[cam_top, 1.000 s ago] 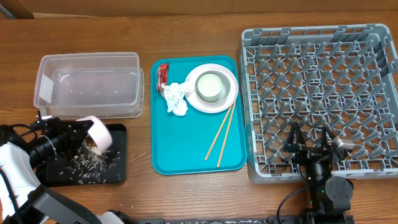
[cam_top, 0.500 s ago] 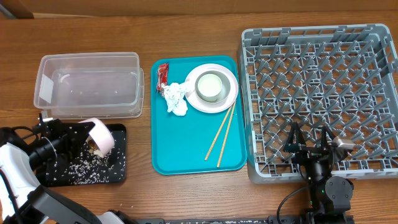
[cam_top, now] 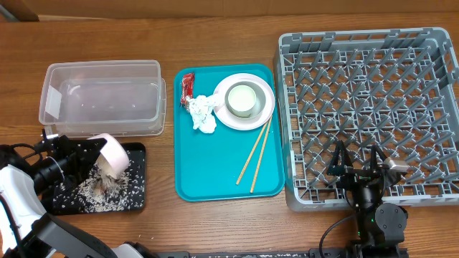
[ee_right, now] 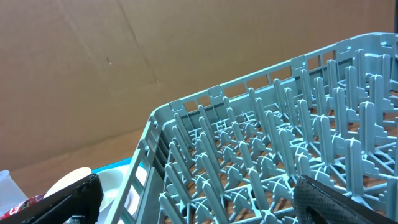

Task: Sort waste into correct bins and load items into the dishwasher
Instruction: 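Tilt the pink bowl to dump rice onto the black tray, then return the empty pink bowl to the teal tray and release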

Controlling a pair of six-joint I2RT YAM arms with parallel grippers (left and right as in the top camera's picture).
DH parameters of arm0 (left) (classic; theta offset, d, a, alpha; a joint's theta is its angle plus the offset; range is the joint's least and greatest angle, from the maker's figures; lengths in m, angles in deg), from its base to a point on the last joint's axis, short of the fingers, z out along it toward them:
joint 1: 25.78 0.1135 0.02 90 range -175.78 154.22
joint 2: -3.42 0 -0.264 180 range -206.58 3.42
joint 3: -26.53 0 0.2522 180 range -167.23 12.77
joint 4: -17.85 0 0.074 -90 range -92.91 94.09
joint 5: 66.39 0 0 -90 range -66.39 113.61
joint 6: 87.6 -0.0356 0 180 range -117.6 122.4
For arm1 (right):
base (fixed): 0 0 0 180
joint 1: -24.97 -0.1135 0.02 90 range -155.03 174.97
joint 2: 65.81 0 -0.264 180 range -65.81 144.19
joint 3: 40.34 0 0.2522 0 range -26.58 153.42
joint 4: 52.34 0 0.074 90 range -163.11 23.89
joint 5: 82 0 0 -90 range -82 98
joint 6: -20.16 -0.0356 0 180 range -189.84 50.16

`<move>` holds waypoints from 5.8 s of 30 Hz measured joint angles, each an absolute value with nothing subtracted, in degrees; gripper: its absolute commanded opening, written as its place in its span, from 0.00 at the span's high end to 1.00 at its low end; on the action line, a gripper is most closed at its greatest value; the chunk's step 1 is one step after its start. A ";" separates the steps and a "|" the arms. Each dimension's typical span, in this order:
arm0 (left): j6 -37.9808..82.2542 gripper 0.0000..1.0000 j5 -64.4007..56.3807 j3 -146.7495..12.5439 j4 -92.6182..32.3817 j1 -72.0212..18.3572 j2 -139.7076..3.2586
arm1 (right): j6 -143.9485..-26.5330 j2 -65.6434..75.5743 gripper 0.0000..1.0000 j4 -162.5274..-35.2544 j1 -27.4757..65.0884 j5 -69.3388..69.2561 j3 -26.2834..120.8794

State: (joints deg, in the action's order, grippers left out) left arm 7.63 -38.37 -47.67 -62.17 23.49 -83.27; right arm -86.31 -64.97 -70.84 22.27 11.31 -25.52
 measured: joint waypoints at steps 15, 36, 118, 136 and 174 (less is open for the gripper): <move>8.66 0.96 -38.81 -42.10 -56.73 23.49 -83.36 | -86.31 -64.97 0.00 -70.84 22.27 11.34 -25.52; 8.18 0.96 -44.80 -41.79 -55.99 24.81 -83.38 | -86.33 -64.97 0.00 -70.84 22.27 11.36 -25.52; -13.17 0.96 -54.15 -38.73 -79.92 33.57 -83.49 | -86.31 -64.97 0.00 -70.84 22.27 11.36 -25.52; -27.29 0.96 -49.43 -41.51 -90.13 31.38 -83.49 | -86.31 -64.97 0.00 -70.84 22.27 11.34 -25.52; 32.97 0.96 13.72 -63.98 -58.41 -56.44 -81.02 | -86.31 -64.97 0.00 -70.84 22.29 11.34 -25.52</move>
